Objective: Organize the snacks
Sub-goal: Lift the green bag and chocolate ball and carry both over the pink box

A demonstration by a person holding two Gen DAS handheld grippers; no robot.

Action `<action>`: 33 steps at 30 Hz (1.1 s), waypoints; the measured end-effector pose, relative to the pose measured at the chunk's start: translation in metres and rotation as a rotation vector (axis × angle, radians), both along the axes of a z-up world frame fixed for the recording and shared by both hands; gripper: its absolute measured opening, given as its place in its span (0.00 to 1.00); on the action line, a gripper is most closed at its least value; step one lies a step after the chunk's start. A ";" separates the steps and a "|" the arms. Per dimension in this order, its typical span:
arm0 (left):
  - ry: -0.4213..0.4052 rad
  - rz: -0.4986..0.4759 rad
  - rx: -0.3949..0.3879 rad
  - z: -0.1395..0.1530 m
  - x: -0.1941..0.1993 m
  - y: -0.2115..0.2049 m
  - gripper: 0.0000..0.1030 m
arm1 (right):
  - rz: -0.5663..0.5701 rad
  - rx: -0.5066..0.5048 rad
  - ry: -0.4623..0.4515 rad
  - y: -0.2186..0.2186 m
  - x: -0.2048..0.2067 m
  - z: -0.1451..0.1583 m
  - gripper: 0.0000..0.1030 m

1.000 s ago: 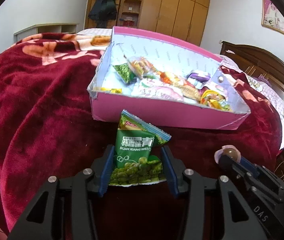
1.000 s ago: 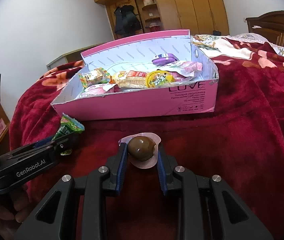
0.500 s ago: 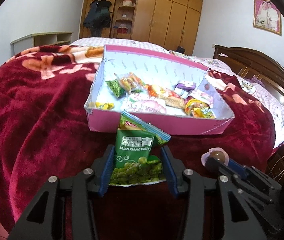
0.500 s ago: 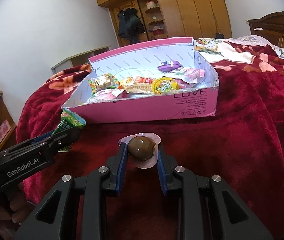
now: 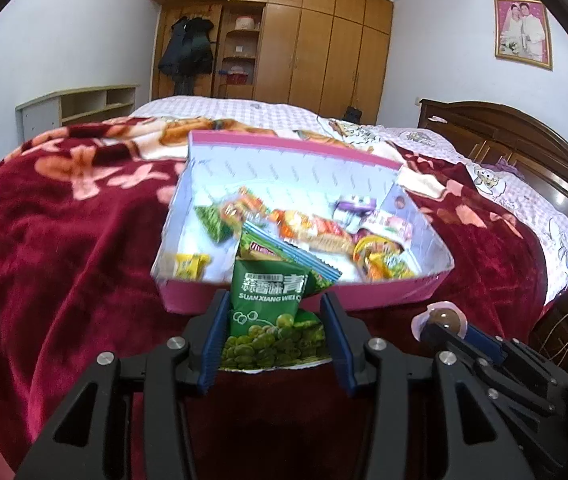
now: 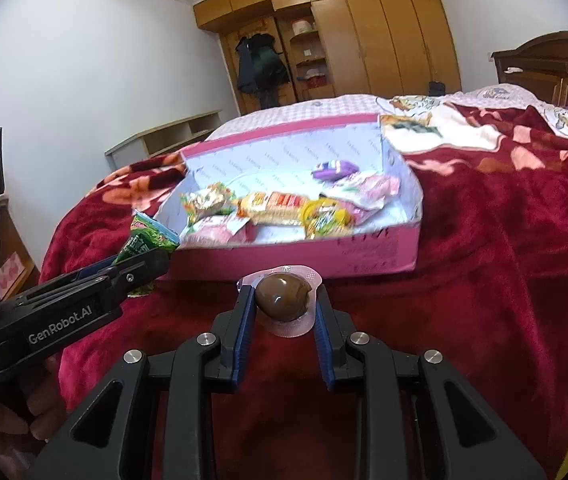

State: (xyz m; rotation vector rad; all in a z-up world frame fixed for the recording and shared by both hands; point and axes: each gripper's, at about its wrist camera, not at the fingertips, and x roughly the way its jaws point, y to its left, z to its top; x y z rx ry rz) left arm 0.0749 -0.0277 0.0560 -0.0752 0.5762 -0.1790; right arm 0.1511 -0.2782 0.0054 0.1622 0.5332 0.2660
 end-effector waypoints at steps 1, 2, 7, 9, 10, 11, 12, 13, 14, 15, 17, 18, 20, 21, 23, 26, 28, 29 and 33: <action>-0.004 -0.003 0.001 0.001 0.003 -0.002 0.47 | -0.002 -0.001 -0.005 -0.001 0.001 0.002 0.28; -0.006 -0.007 0.001 0.003 0.006 -0.004 0.47 | -0.006 -0.002 -0.011 -0.003 0.003 0.005 0.28; -0.011 -0.042 0.009 0.008 0.025 -0.020 0.47 | -0.029 -0.034 -0.040 -0.009 0.015 0.015 0.28; -0.016 -0.051 0.016 0.010 0.033 -0.027 0.47 | -0.046 -0.042 -0.041 -0.014 0.024 0.018 0.28; -0.017 -0.053 0.018 0.011 0.037 -0.030 0.47 | -0.050 -0.042 -0.040 -0.016 0.027 0.018 0.28; -0.017 -0.056 0.021 0.010 0.040 -0.032 0.47 | -0.058 -0.041 -0.035 -0.019 0.032 0.018 0.28; -0.016 -0.058 0.023 0.010 0.043 -0.034 0.47 | -0.065 -0.039 -0.031 -0.022 0.037 0.019 0.28; -0.014 -0.059 0.023 0.010 0.047 -0.037 0.47 | -0.069 -0.038 -0.028 -0.024 0.039 0.019 0.28; -0.011 -0.062 0.024 0.010 0.051 -0.040 0.47 | -0.074 -0.037 -0.026 -0.027 0.043 0.019 0.28; -0.009 -0.065 0.025 0.009 0.054 -0.042 0.47 | -0.081 -0.040 -0.024 -0.029 0.048 0.020 0.28; -0.005 -0.067 0.030 0.007 0.059 -0.046 0.47 | -0.090 -0.044 -0.021 -0.033 0.055 0.021 0.28; 0.001 -0.068 0.033 0.005 0.063 -0.049 0.47 | -0.092 -0.046 -0.020 -0.034 0.058 0.021 0.28; 0.012 -0.077 0.034 0.001 0.068 -0.053 0.47 | -0.100 -0.053 -0.015 -0.036 0.066 0.021 0.28; 0.018 -0.081 0.038 -0.002 0.070 -0.055 0.47 | -0.102 -0.054 -0.012 -0.037 0.069 0.021 0.28; 0.029 -0.087 0.052 -0.007 0.075 -0.060 0.47 | -0.106 -0.055 -0.007 -0.039 0.074 0.019 0.28; 0.052 -0.086 0.057 -0.015 0.083 -0.064 0.47 | -0.112 -0.054 0.004 -0.041 0.081 0.017 0.28; 0.056 -0.087 0.055 -0.018 0.086 -0.065 0.47 | -0.113 -0.055 0.011 -0.042 0.084 0.014 0.28; 0.055 -0.087 0.059 -0.019 0.087 -0.065 0.47 | -0.113 -0.057 0.013 -0.043 0.085 0.013 0.28; 0.046 -0.088 0.082 -0.021 0.086 -0.069 0.48 | -0.115 -0.056 0.027 -0.045 0.088 0.008 0.28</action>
